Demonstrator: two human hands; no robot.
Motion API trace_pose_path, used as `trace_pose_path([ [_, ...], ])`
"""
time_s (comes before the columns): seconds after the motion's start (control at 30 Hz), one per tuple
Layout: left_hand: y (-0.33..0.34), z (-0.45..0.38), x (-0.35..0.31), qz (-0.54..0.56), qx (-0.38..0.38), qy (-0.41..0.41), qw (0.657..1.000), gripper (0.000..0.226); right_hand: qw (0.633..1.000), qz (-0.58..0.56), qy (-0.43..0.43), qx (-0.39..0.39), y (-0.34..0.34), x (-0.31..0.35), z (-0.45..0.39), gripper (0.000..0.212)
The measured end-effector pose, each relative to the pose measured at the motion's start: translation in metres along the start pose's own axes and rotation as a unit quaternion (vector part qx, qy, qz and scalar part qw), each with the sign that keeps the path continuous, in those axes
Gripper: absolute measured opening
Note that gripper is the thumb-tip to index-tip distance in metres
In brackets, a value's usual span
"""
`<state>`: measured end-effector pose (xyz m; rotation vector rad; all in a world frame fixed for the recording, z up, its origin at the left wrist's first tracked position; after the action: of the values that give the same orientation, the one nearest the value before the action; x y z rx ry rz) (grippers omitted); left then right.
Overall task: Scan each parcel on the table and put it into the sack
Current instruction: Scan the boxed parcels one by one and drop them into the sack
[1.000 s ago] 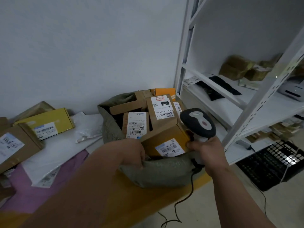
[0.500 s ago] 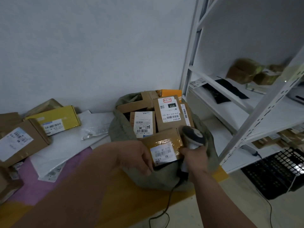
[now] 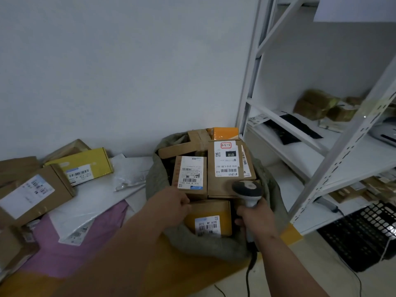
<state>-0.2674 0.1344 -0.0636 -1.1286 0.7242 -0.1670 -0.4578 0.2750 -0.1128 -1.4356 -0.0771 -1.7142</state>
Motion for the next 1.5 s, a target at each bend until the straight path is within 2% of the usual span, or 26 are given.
trace_pose_path([
  [0.13, -0.014, 0.008, 0.013, 0.019, -0.052, 0.010, 0.998, 0.035, 0.998, -0.050, -0.040, -0.005, 0.009, 0.027, 0.025, 0.019],
  [0.33, -0.046, 0.037, 0.068, 0.078, -0.103, -0.015, 0.991, 0.035, 0.972, -0.192, -0.075, 0.110, 0.069, 0.081, 0.078, 0.015],
  [0.47, -0.072, 0.069, 0.129, 0.085, -0.127, -0.049, 0.987, 0.036, 0.968, -0.185, -0.085, 0.148, 0.128, 0.100, 0.113, 0.020],
  [0.73, -0.108, 0.142, 0.271, 0.133, -0.145, -0.132, 0.972, 0.041, 0.960, -0.154, -0.045, 0.229, 0.269, 0.108, 0.185, 0.023],
  [0.93, -0.109, 0.191, 0.360, 0.168, -0.140, -0.206, 0.954, 0.034, 0.950, -0.139, -0.028, 0.279, 0.348, 0.109, 0.229, 0.006],
  [1.0, -0.105, 0.203, 0.386, 0.199, -0.155, -0.236, 0.939, 0.022, 0.946, -0.124, -0.025, 0.299, 0.371, 0.111, 0.236, 0.009],
  [1.1, -0.094, 0.216, 0.428, 0.264, -0.177, -0.296, 0.901, 0.040, 0.944, -0.088, -0.022, 0.316, 0.406, 0.109, 0.235, 0.011],
  [1.17, -0.082, 0.226, 0.454, 0.310, -0.180, -0.359, 0.862, 0.054, 0.943, -0.059, -0.026, 0.328, 0.430, 0.105, 0.229, 0.012],
  [1.3, -0.057, 0.236, 0.490, 0.370, -0.185, -0.449, 0.792, 0.061, 0.935, -0.014, -0.020, 0.354, 0.475, 0.098, 0.218, 0.015],
  [1.43, -0.041, 0.235, 0.519, 0.371, -0.170, -0.515, 0.754, 0.079, 0.931, 0.037, -0.028, 0.362, 0.508, 0.097, 0.206, 0.012],
  [1.5, -0.034, 0.229, 0.526, 0.402, -0.162, -0.533, 0.727, 0.077, 0.926, 0.073, -0.042, 0.369, 0.523, 0.099, 0.200, 0.013],
])
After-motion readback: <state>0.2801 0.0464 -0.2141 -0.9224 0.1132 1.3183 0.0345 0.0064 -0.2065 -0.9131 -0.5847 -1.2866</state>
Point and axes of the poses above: each hand's wrist, its own z-axis away from the middle knuckle, its own y-axis out of the palm, x = y × z, the point moved 8 cm from there along -z, towards the middle knuckle, and after that the axes turned 2 degrees about z, right-handed, at the moved point
